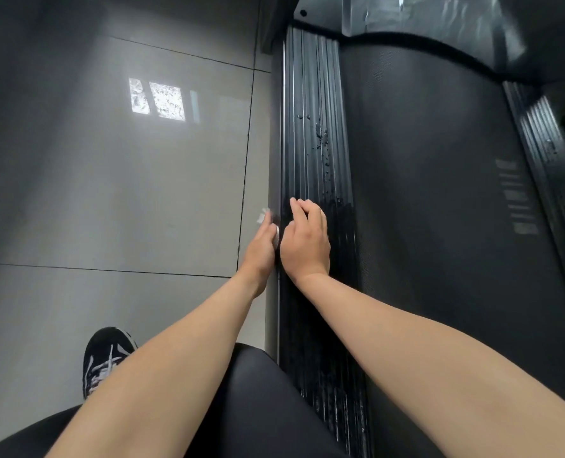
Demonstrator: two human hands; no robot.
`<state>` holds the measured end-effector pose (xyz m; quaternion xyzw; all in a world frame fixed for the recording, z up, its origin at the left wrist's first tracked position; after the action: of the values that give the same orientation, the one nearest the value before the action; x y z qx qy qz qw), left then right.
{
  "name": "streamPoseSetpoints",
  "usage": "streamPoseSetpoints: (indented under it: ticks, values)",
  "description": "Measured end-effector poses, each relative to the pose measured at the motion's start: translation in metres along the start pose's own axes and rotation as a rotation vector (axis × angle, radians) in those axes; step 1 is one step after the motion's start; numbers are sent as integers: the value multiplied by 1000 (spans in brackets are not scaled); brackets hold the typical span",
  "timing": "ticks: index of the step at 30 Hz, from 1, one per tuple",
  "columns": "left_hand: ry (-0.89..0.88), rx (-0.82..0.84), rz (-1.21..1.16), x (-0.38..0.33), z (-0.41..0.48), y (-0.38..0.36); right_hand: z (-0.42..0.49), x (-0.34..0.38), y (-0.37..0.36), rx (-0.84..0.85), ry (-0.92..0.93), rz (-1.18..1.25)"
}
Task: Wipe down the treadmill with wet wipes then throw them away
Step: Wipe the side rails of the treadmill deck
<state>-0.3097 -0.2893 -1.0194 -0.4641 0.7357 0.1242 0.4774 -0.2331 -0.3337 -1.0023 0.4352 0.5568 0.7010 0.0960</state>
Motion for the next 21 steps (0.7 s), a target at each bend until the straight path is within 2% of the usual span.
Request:
streamPoseSetpoints:
  ticks: [2, 8, 10, 14, 16, 18, 21]
  values:
    - [-66, 1, -36, -15, 5, -8, 1, 0, 1, -5, -10, 3]
    - [-197, 32, 48, -25, 38, -10, 9, -3, 2, -71, 38, -54]
    - [-139, 14, 4, -19, 52, -8, 22, -3, 4, -105, 73, -78]
    - [185, -75, -141, 14, 68, 3, 26, -5, 0, -45, 139, -170]
    - [319, -89, -109, 16, 55, 8, 24, -8, 0, -43, 136, -169]
    - [333, -102, -96, 15, 54, 10, 25, -9, 0, -46, 127, -169]
    - [183, -68, -194, -19, 62, 8, 25, -9, 0, -28, 117, -161]
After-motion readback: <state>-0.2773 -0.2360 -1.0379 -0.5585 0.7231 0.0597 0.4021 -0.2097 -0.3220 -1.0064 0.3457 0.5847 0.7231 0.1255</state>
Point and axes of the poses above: each hand's wrist, its own z-axis towards the middle knuckle, its own y-axis out of the back of the hand, x = y × z, the point moved 1 cm from there along z, towards the middle knuckle, and after that the axes turned 3 degrees about -y, right-handed, at the moved point
